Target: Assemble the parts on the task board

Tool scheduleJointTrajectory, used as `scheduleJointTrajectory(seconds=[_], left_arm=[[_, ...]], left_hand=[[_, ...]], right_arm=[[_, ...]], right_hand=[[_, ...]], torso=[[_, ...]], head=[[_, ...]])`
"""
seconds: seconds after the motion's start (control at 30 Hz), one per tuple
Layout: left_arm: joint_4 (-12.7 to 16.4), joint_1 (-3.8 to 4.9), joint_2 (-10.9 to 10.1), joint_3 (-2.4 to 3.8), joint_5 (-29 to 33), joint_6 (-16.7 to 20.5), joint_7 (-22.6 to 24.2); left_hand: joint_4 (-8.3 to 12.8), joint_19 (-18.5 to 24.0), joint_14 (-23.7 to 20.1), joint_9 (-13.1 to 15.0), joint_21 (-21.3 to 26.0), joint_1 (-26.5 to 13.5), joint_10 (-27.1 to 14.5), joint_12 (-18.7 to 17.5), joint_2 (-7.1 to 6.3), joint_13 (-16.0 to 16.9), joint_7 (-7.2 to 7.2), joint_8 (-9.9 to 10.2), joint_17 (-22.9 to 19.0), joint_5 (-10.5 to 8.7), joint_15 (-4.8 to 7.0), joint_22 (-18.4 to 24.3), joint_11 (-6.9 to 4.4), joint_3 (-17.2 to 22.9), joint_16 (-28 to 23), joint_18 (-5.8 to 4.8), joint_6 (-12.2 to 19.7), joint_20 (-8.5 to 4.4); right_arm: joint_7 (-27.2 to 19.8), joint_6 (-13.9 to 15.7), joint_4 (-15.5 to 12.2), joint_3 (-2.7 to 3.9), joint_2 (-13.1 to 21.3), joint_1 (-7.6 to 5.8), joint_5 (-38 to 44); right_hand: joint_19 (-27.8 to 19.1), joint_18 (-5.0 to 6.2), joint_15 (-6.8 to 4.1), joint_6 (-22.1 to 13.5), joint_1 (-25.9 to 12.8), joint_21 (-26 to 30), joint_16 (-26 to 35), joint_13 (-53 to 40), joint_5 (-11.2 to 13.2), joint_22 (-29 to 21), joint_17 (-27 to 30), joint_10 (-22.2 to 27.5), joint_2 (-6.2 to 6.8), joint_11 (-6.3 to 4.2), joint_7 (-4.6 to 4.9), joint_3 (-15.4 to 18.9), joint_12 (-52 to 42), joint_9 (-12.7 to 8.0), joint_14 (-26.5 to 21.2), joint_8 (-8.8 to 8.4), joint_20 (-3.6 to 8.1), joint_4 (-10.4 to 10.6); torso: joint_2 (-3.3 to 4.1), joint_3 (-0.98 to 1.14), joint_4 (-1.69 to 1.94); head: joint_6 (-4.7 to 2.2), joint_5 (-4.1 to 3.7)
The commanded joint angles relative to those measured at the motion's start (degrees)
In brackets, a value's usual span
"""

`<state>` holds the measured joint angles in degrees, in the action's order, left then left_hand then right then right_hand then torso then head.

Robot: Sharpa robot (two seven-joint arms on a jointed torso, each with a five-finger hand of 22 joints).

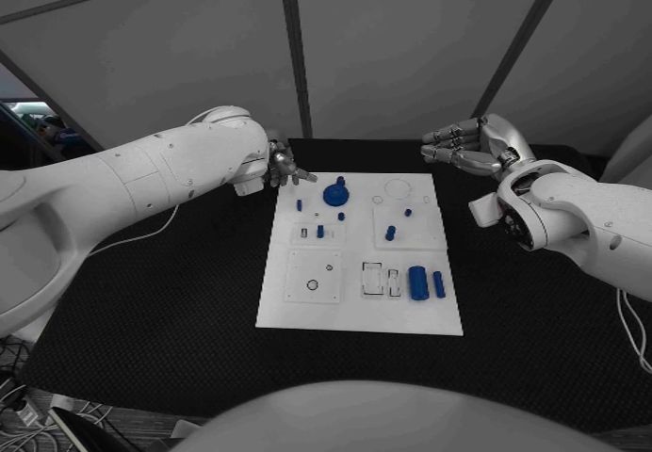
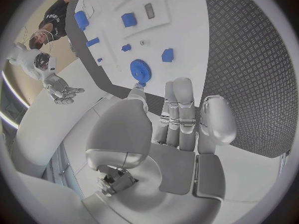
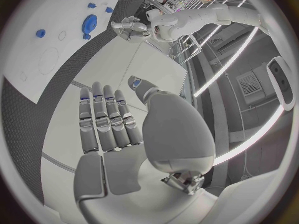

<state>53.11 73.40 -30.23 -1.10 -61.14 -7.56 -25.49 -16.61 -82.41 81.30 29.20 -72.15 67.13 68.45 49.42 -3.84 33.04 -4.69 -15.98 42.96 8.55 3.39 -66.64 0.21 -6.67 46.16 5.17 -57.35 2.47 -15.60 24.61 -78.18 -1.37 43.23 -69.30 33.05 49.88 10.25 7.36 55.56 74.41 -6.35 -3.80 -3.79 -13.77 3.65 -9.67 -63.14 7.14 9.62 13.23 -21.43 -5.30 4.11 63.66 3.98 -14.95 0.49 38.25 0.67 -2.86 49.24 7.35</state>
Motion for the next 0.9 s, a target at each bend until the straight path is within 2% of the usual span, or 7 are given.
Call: scheduleJointTrajectory(seconds=[0.03, 0.07, 0.13, 0.23, 0.3, 0.63, 0.9], left_arm=[[-1.0, -0.31, 0.6, -0.13, -2.2, -3.7, -0.4], [-1.3, -0.45, 0.8, -0.18, -2.1, -3.6, -0.5], [-1.6, -0.67, 0.9, -0.23, -2.0, -3.4, -0.8], [-1.9, -0.88, 1.0, -0.28, -2.0, -2.6, -1.0], [-2.0, -0.96, 1.0, -0.3, -2.3, -1.9, -1.0], [-2.5, -1.06, 1.1, -0.32, -3.4, -2.5, -0.4], [-2.5, -1.07, 1.0, -0.33, -3.4, -3.9, -0.3]], left_hand=[[0.0, -0.7, 0.4, -0.2, -0.8, -0.7, 1.8, 3.1, 0.01, 4.0, 0.04, 0.4, 0.1, -0.74, 0.17, -0.9, 0.02, -0.5, 0.2, -0.48, -0.6, -0.08], [0.1, -0.9, 0.5, -0.3, -1.4, -0.7, 4.1, 7.6, 0.06, 9.9, 0.08, 0.4, 0.1, -0.85, 0.22, -1.5, -0.01, -0.7, 0.2, -0.61, -0.6, -0.09], [0.2, -1.4, 0.5, -0.2, -2.3, -0.5, 7.1, 14.4, 0.11, 18.7, 0.23, 0.0, 0.1, -0.87, 0.29, -2.8, -0.14, -1.0, 0.2, -0.84, -0.9, -0.2], [0.1, -1.8, 0.5, 0.6, -3.1, -0.5, 8.8, 19.9, 0.19, 25.6, 0.5, -1.3, 0.2, -0.84, 0.51, -3.9, -0.35, -1.4, 0.3, -1.04, -1.2, -0.34], [0.1, -1.9, 0.5, 1.3, -3.5, -0.9, 9.1, 21.9, 0.21, 28.0, 0.66, -2.2, 0.2, -0.82, 0.56, -4.4, -0.48, -1.7, 0.3, -1.13, -1.1, -0.44], [0.0, -2.1, 0.6, 2.3, -4.1, -1.7, 8.5, 22.4, 0.77, 28.1, 0.85, -3.6, 0.2, -0.8, 0.66, -5.2, -0.63, -1.8, 0.3, -1.27, -0.7, -0.53], [0.2, -2.3, 0.6, 3.3, -4.5, -1.7, 8.6, 22.8, 1.27, 28.6, 1.33, -4.9, 0.3, -0.73, 0.89, -5.7, -1.0, -1.8, 0.4, -1.35, -1.7, -0.69]], right_arm=[[-0.1, -0.6, -0.1, 0.05, -0.1, -0.09, 0.1], [-0.1, -0.6, -0.1, 0.05, -0.1, -0.09, 0.1], [0.0, -0.6, -0.2, 0.05, -0.1, -0.09, 0.1], [0.0, -0.6, -0.2, 0.05, 0.0, -0.09, 0.1], [0.0, -0.6, -0.2, 0.05, 0.0, -0.09, 0.1], [0.0, -0.6, -0.1, 0.05, -0.1, -0.09, 0.1], [0.1, -0.6, 0.0, 0.05, -0.2, -0.09, 0.1]], right_hand=[[0.0, 0.37, 0.2, -0.5, -0.5, 0.2, -0.2, 0.1, -0.2, 0.1, 0.1, 0.2, -0.21, -0.03, -0.11, 0.3, -0.2, 0.0, -0.4, -0.19, -0.24, 0.0], [0.0, 0.37, 0.2, -0.5, -0.5, 0.2, -0.2, 0.1, -0.2, 0.1, 0.1, 0.2, -0.21, -0.03, -0.11, 0.3, -0.2, 0.0, -0.4, -0.19, -0.24, 0.0], [0.0, 0.37, 0.2, -0.5, -0.5, 0.2, -0.2, 0.1, -0.2, 0.1, 0.1, 0.2, -0.21, -0.03, -0.11, 0.3, -0.2, 0.0, -0.4, -0.19, -0.24, 0.0], [0.0, 0.37, 0.2, -0.5, -0.5, 0.2, -0.2, 0.1, -0.2, 0.1, 0.1, 0.2, -0.21, -0.03, -0.11, 0.3, -0.2, 0.0, -0.4, -0.19, -0.24, 0.0], [0.0, 0.37, 0.2, -0.5, -0.5, 0.2, -0.2, 0.1, -0.2, 0.1, 0.1, 0.2, -0.21, -0.03, -0.11, 0.3, -0.2, 0.0, -0.4, -0.19, -0.24, 0.0], [0.0, 0.38, 0.21, -0.5, -0.5, 0.3, -0.2, 0.1, -0.3, 0.1, 0.1, 0.3, -0.26, -0.01, -0.09, 0.3, -0.3, 0.0, -0.4, -0.19, -0.25, 0.0], [0.0, 0.38, 0.21, -0.5, -0.5, 0.3, -0.2, 0.1, -0.3, 0.1, 0.1, 0.3, -0.28, -0.01, -0.09, 0.4, -0.3, 0.0, -0.4, -0.18, -0.26, 0.0]], torso=[[-0.04, -0.03, -0.04], [-0.06, -0.03, -0.01], [-0.04, -0.04, 0.01], [-0.05, -0.02, 0.08], [-0.08, 0.01, 0.12], [-0.04, -0.02, 0.08], [-0.06, 0.05, 0.14]], head=[[-0.07, 0.28], [-0.05, 0.32], [-0.09, 0.45], [-0.06, 0.55], [-0.01, 0.58], [0.03, 0.68], [0.12, 0.73]])
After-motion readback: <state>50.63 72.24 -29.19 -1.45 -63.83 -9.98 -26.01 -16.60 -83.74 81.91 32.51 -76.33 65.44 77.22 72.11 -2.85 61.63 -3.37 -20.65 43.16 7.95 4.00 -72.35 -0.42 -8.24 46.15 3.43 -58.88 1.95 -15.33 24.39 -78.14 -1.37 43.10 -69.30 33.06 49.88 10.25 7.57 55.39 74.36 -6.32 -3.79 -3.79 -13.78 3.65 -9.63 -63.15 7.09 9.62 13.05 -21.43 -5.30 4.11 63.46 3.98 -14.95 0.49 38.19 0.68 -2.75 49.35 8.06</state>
